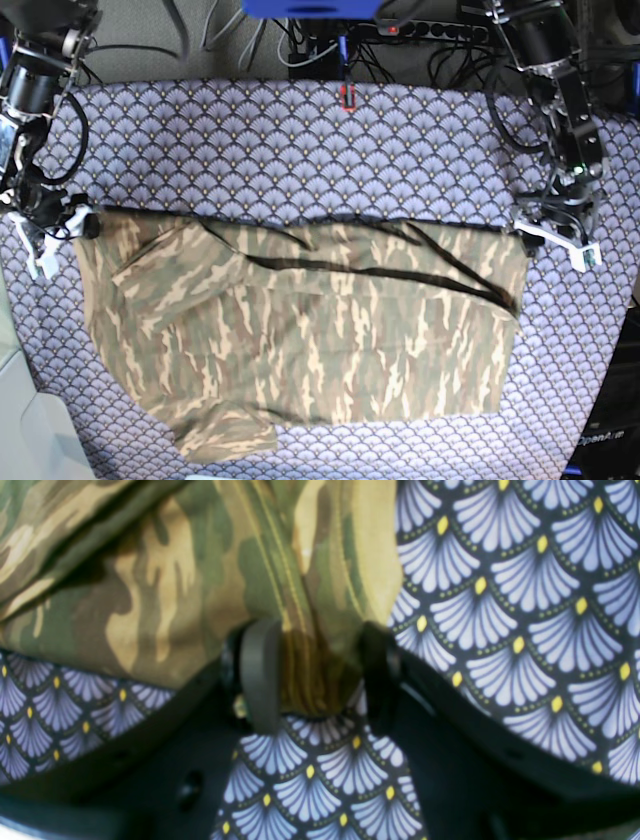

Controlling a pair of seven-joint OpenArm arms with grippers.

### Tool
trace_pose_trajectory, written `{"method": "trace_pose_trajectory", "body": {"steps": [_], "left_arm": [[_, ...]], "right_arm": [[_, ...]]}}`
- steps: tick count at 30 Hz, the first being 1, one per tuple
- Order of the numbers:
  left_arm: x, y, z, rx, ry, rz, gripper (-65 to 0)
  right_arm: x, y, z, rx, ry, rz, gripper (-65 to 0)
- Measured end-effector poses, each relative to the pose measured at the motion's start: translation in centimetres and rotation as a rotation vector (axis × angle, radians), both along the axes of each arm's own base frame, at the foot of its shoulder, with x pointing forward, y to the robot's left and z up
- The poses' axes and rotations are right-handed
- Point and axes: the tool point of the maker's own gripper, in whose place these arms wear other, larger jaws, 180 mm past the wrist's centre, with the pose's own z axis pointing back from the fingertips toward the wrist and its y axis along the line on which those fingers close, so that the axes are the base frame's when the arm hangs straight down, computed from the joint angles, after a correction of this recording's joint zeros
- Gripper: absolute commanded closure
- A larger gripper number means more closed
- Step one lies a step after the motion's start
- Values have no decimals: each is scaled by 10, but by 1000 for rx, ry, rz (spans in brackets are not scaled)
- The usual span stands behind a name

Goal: Fold the T-shirt properly
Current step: 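Drag the folded edge back toward the robot with both grippers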

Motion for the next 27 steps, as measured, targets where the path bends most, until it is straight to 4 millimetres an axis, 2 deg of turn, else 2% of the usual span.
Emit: {"method": "trace_pose_trajectory", "body": {"steps": [10, 13, 18, 24, 27], "left_arm": [[0, 1, 1, 3, -2, 1, -385], [0, 1, 1, 2, -2, 0, -385], [0, 1, 0, 2, -2, 0, -385], [0, 0, -1, 0, -2, 2, -385], [-5, 0, -18, -24, 39, 10, -385]], "right_arm": [[-10, 7, -4, -10, 36, 13, -262], [-9, 11, -4, -3, 32, 14, -185], [-8, 17, -6, 10, 29, 20, -2], [-8, 19, -6, 12, 28, 21, 0], [-7, 19, -6, 13, 27, 21, 0]]}}
